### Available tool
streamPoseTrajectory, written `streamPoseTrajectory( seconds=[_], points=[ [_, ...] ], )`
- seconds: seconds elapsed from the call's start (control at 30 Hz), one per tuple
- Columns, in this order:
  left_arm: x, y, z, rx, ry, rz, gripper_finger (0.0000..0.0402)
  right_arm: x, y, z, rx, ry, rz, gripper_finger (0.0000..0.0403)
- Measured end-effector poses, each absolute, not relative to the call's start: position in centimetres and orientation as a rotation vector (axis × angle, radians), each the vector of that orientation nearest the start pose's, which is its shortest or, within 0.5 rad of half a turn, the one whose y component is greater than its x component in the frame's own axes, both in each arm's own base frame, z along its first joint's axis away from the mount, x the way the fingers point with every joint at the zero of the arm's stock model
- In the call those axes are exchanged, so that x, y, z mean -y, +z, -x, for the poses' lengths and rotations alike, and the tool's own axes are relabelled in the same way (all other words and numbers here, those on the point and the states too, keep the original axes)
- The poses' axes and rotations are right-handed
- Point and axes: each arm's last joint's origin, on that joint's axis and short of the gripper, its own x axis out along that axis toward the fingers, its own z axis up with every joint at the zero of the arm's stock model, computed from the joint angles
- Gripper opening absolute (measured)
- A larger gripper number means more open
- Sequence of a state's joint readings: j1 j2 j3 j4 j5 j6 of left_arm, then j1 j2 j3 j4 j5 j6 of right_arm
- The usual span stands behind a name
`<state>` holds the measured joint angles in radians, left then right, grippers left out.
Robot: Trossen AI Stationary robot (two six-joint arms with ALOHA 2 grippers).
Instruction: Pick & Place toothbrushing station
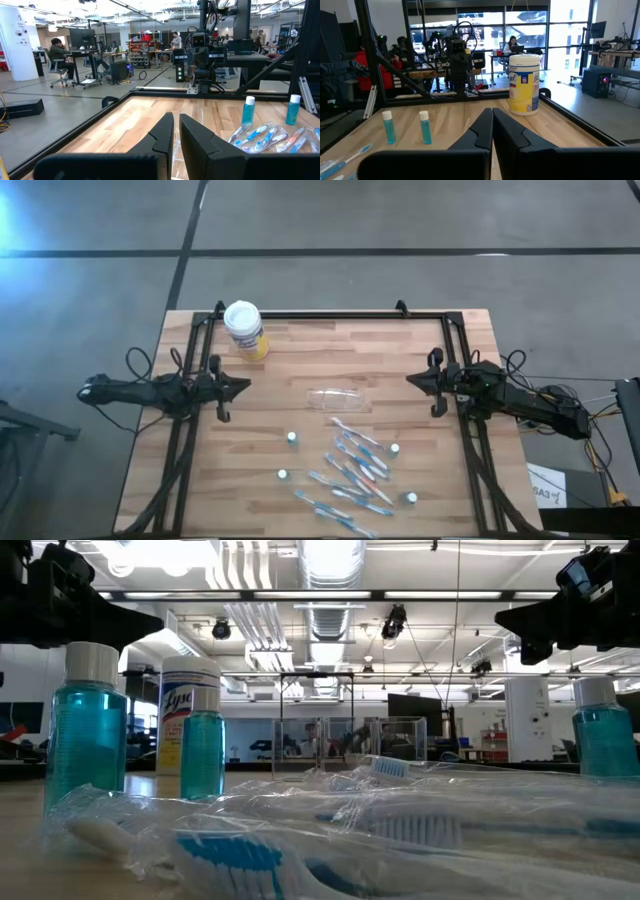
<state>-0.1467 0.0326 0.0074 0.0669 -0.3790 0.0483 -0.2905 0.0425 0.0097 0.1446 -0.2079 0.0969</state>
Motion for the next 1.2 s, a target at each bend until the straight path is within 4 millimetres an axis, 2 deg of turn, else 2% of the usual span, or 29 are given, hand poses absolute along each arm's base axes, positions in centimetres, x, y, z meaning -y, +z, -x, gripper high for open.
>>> streamPoseTrajectory(
  seconds=[0.53,0.8,0.93,1.03,1.2],
  points=[
    [0.3,17.2,-9.8,0.06,0.235,-0.03,0.0037,2.2,17.8,-9.6,0.117,-0.077,-0.068,0.0008],
    [0.3,17.9,-9.7,0.115,0.232,0.028,0.0037,2.2,18.0,-9.6,0.134,-0.076,-0.064,0.0008],
    [0.4,20.2,-9.6,0.168,0.205,0.072,0.0037,2.2,18.0,-9.6,0.135,-0.075,-0.064,0.0008],
    [0.5,21.7,-10.2,0.128,0.201,0.084,0.0028,2.2,18.0,-9.6,0.134,-0.075,-0.063,0.0008],
    [0.7,26.7,-12.0,0.064,0.214,0.075,0.0005,2.2,18.0,-9.6,0.134,-0.076,-0.058,0.0008]
  ],
)
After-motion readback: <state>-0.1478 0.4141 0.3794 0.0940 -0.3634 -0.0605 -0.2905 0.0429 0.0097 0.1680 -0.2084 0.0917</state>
